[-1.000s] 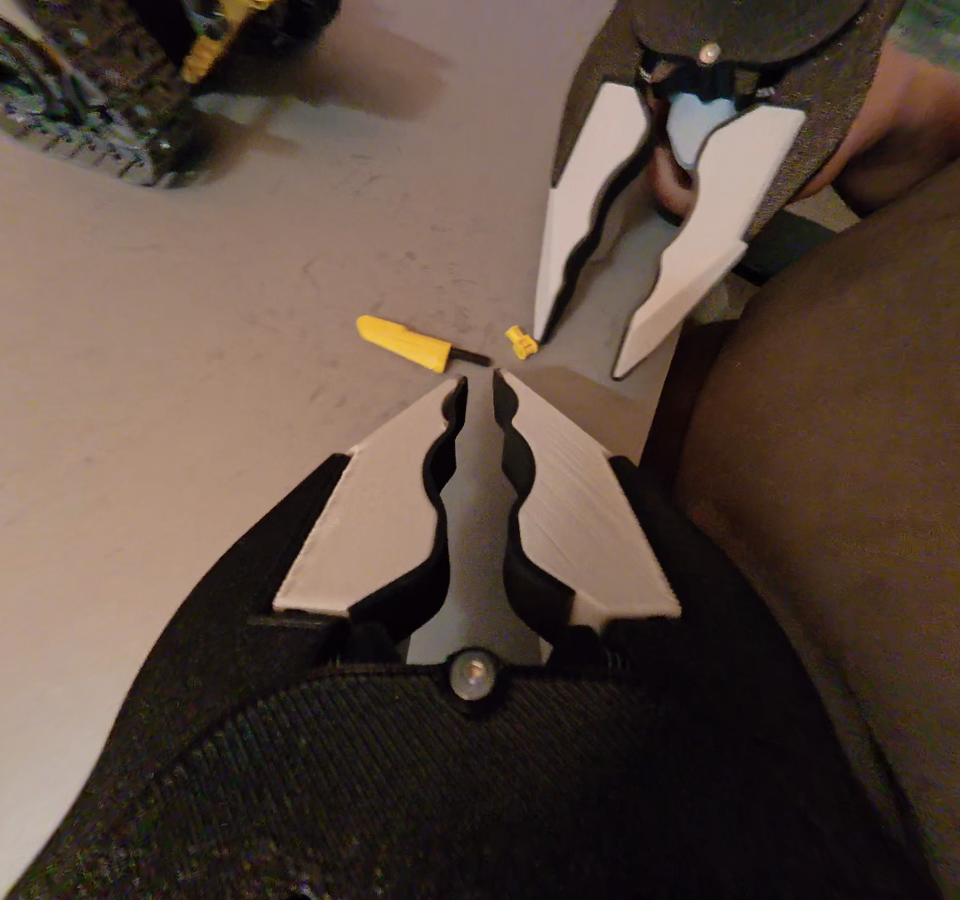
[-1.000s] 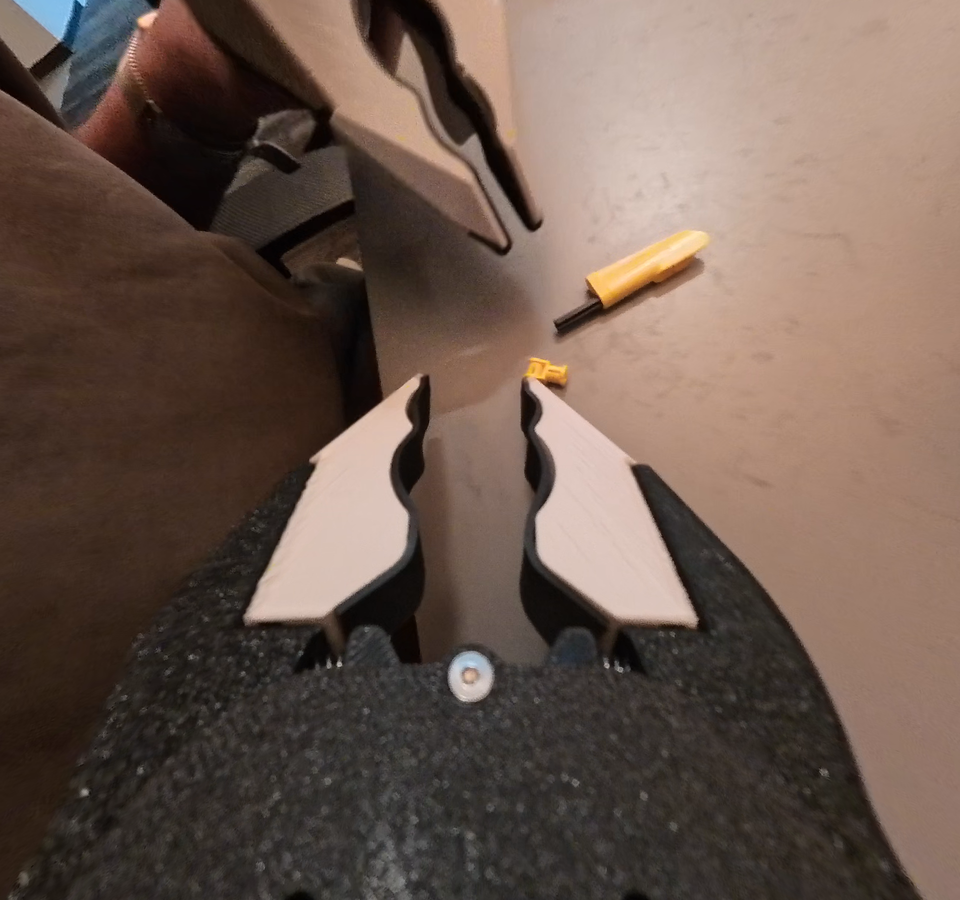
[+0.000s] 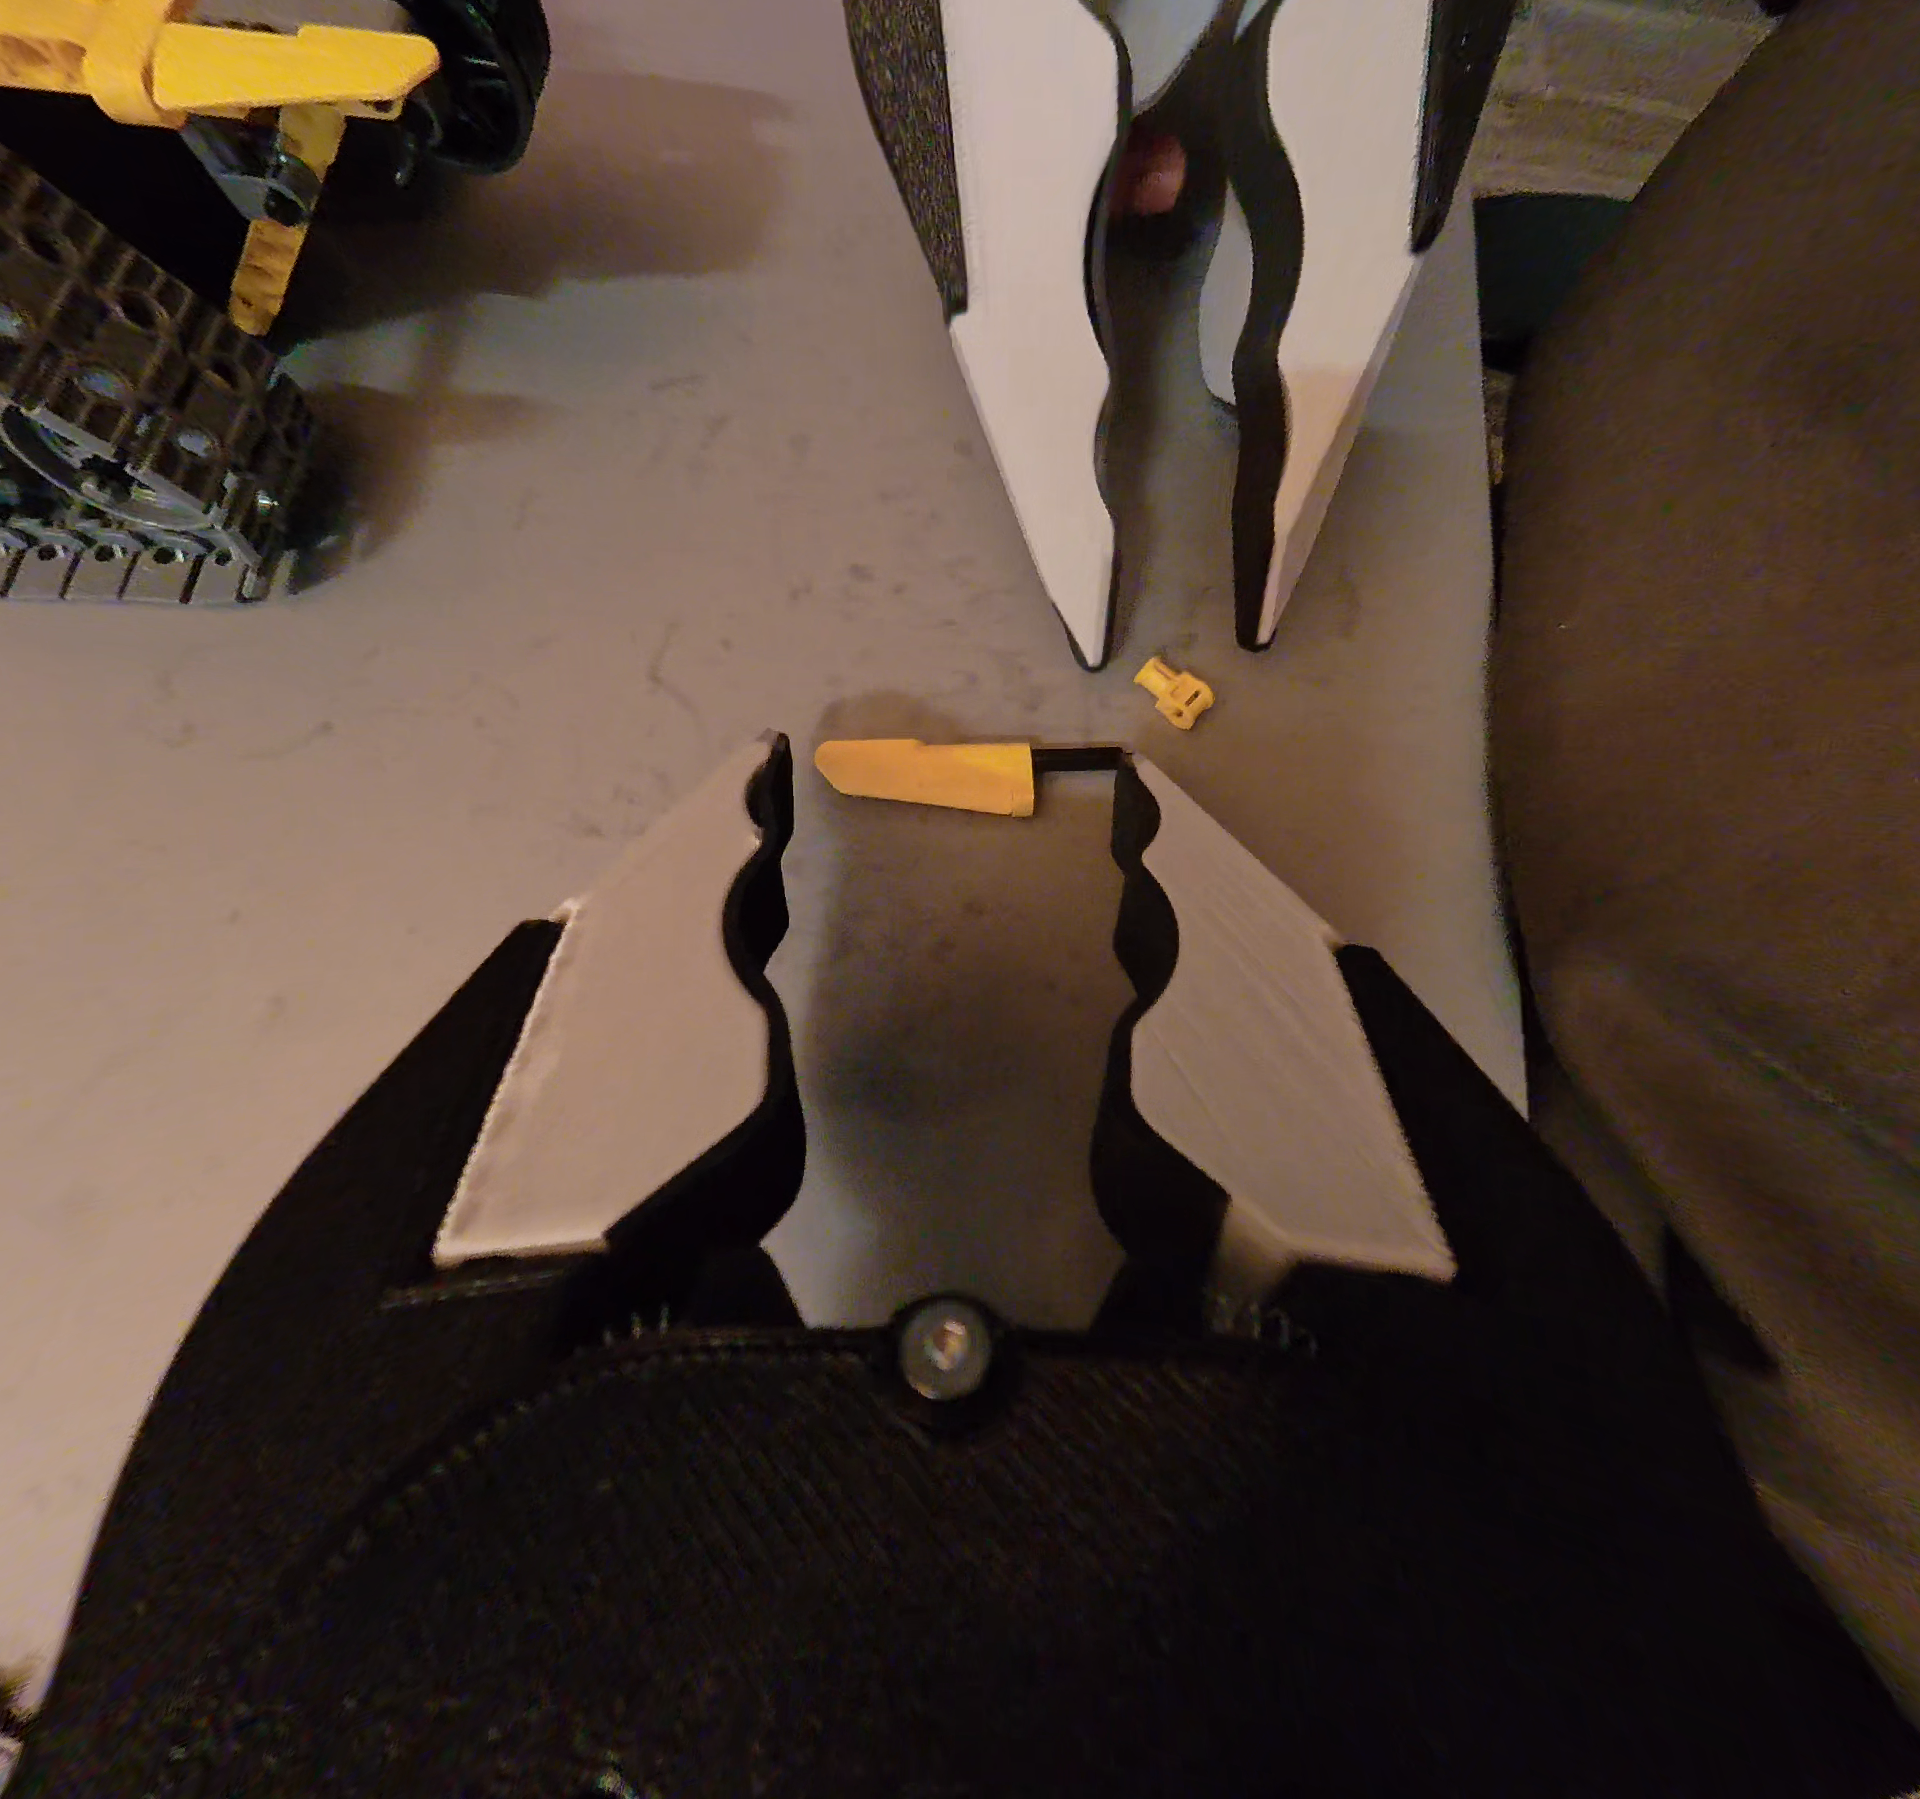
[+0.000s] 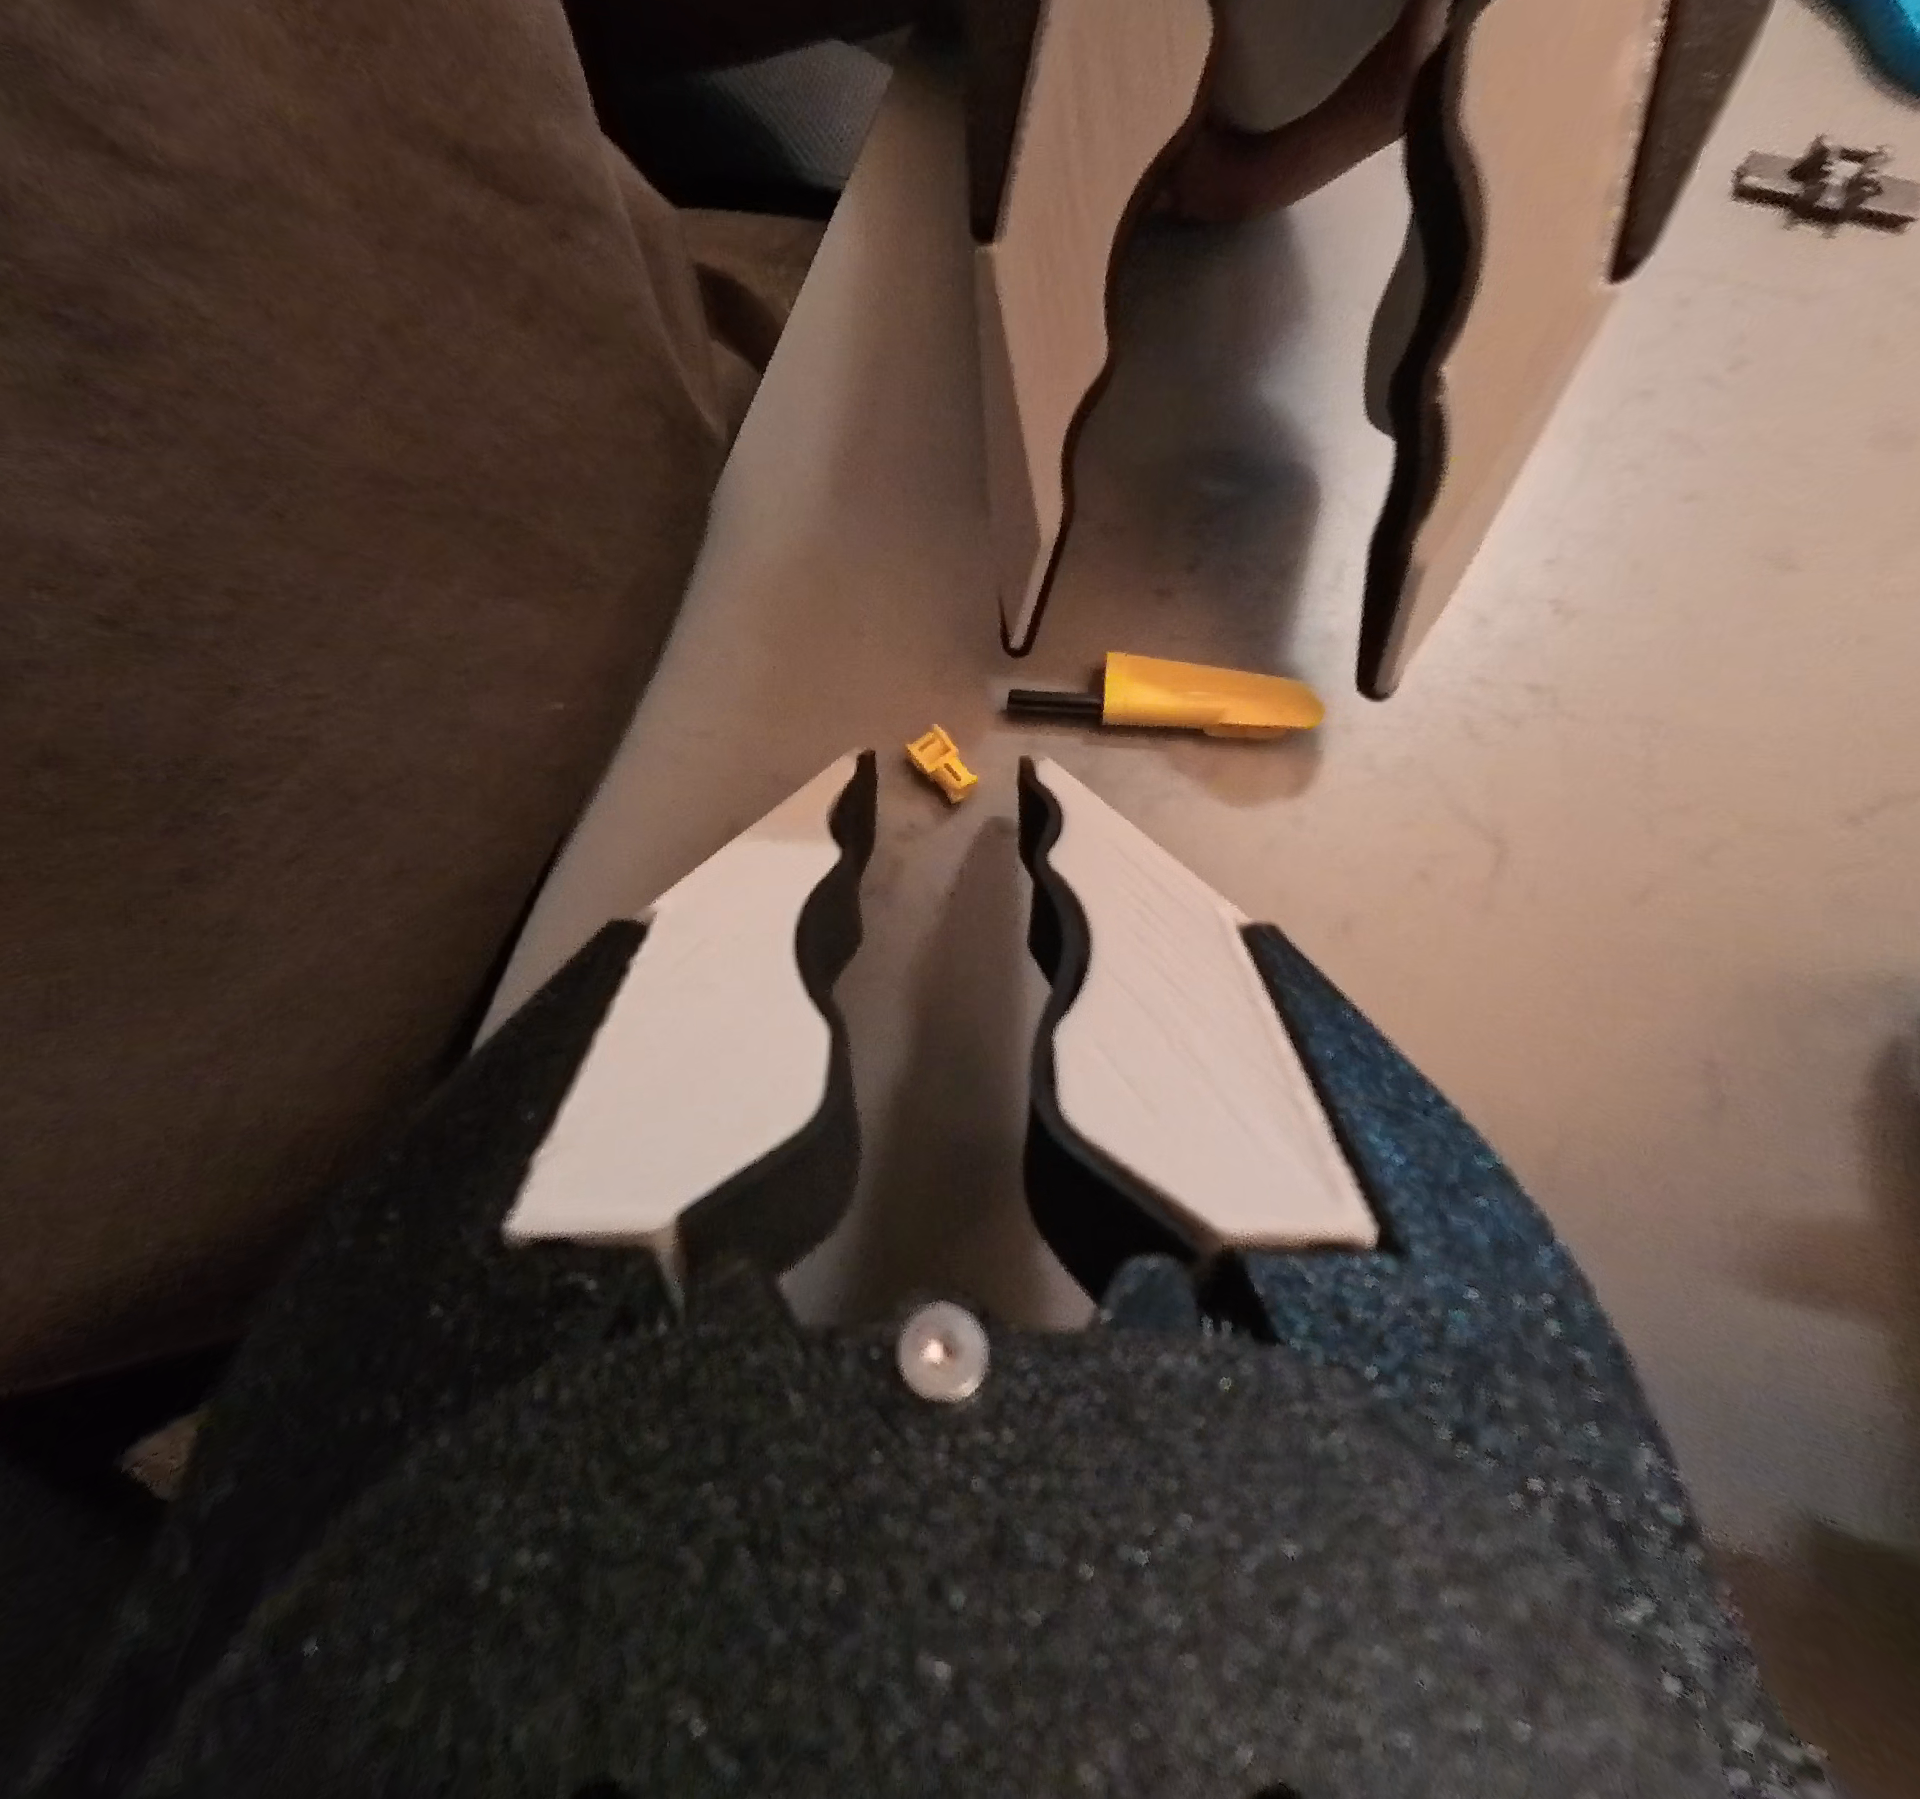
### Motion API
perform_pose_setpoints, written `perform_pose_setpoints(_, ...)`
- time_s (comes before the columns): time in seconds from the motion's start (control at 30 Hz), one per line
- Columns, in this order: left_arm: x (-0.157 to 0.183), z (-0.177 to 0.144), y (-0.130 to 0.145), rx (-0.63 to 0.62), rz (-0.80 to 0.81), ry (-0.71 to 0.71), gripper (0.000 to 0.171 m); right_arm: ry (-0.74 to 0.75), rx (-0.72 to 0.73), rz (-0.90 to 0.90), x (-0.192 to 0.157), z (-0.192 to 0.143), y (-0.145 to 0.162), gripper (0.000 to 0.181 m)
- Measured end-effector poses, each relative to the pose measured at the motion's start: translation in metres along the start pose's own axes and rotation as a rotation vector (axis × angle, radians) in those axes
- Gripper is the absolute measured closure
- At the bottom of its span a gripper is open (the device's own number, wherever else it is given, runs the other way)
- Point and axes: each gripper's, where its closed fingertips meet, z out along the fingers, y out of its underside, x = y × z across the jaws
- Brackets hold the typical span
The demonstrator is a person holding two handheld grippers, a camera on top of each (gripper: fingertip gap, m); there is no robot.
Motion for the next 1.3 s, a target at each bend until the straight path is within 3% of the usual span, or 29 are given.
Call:
perform_pose_setpoints(0.1,0.001,0.002,0.002,-0.017,-0.001,0.007,0.113,0.004,-0.061,-0.045,0.002,0.008,0.006,0.159)
perform_pose_setpoints(0.47,0.002,0.004,0.005,-0.038,0.043,-0.027,0.119,0.035,-0.063,-0.079,0.006,0.009,0.006,0.174)
perform_pose_setpoints(1.07,-0.004,0.003,0.009,-0.056,0.042,-0.083,0.131,0.171,-0.06,0.053,0.008,0.012,0.003,0.175)
perform_pose_setpoints(1.3,-0.004,0.004,0.011,-0.069,0.049,-0.095,0.133,0.161,-0.058,0.079,0.01,0.012,0.003,0.175)
